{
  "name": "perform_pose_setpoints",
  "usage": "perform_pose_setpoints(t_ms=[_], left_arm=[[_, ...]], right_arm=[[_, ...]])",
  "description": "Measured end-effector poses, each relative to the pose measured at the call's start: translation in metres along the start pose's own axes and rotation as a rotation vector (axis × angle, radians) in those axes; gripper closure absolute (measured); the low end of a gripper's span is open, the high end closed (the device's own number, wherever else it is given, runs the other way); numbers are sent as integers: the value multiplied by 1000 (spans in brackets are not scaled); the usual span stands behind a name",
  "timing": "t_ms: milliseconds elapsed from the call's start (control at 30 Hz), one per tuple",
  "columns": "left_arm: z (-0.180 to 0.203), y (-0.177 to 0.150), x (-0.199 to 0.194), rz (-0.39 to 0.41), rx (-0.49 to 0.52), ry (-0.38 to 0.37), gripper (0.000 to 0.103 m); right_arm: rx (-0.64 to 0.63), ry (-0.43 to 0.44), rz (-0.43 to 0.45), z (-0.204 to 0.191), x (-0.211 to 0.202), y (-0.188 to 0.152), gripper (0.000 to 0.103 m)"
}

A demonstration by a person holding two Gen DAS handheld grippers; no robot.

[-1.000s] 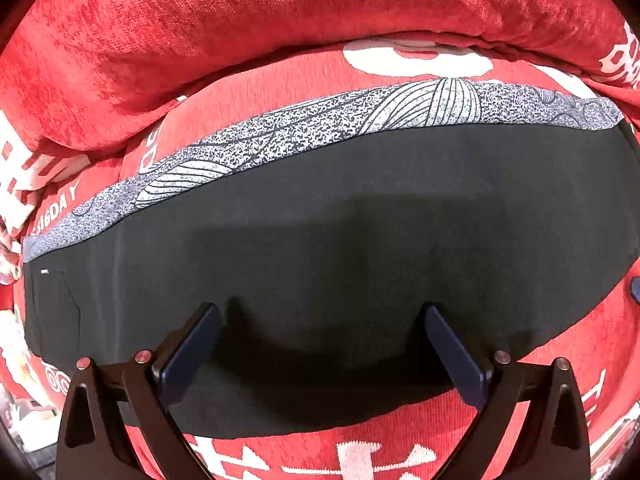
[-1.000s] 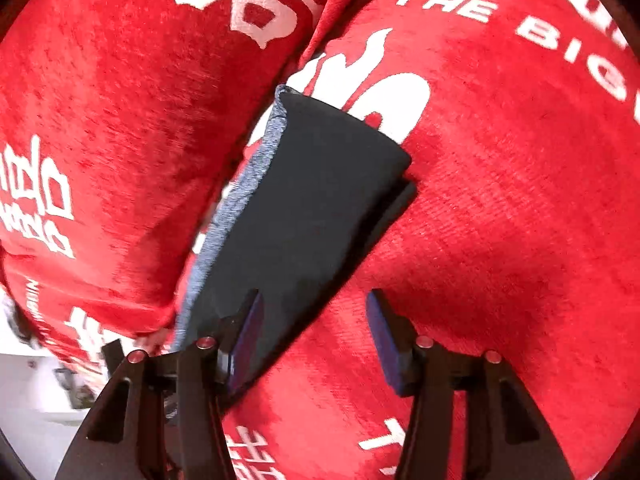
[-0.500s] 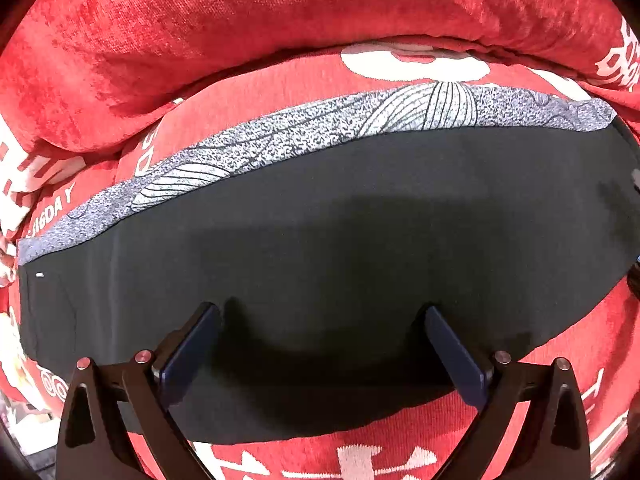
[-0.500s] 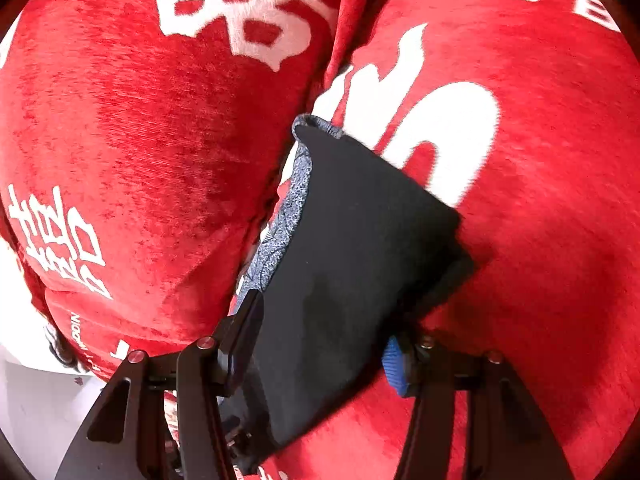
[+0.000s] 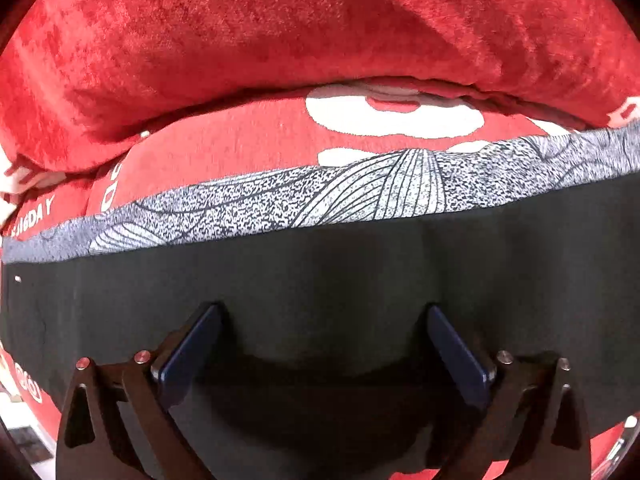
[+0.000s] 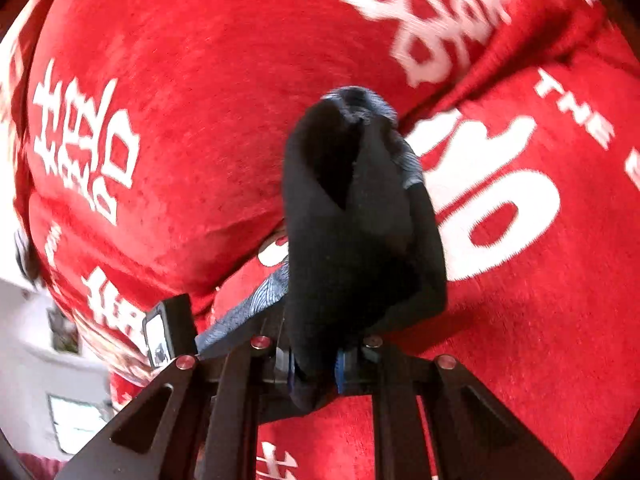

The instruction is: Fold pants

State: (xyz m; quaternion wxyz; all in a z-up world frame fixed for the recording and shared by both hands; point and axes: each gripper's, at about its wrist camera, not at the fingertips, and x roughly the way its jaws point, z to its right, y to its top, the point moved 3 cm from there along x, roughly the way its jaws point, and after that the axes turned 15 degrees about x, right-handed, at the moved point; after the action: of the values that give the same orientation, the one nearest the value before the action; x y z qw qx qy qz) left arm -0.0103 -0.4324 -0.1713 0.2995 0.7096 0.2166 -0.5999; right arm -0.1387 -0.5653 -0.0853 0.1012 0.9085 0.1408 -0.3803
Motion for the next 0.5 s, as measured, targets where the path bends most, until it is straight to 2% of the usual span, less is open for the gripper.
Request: perform_pose_setpoints(t_ms=[133,200,300,500], left_arm=[[-13,4,-5,-34,38,-37,0],[-26,2,-18,4,36,-18,0],[-52,-9,-37,50,22,-45,0],[-120,-44,-53,58,0,-14,0]], right_arm=[[-95,-42,14,-29,0,-7,88],[-135,-63,17,-41,-6,-14,88],[-209,-100,20,-61,-11,-30,88],[-347,-151,43,-110,-2,-71,88]])
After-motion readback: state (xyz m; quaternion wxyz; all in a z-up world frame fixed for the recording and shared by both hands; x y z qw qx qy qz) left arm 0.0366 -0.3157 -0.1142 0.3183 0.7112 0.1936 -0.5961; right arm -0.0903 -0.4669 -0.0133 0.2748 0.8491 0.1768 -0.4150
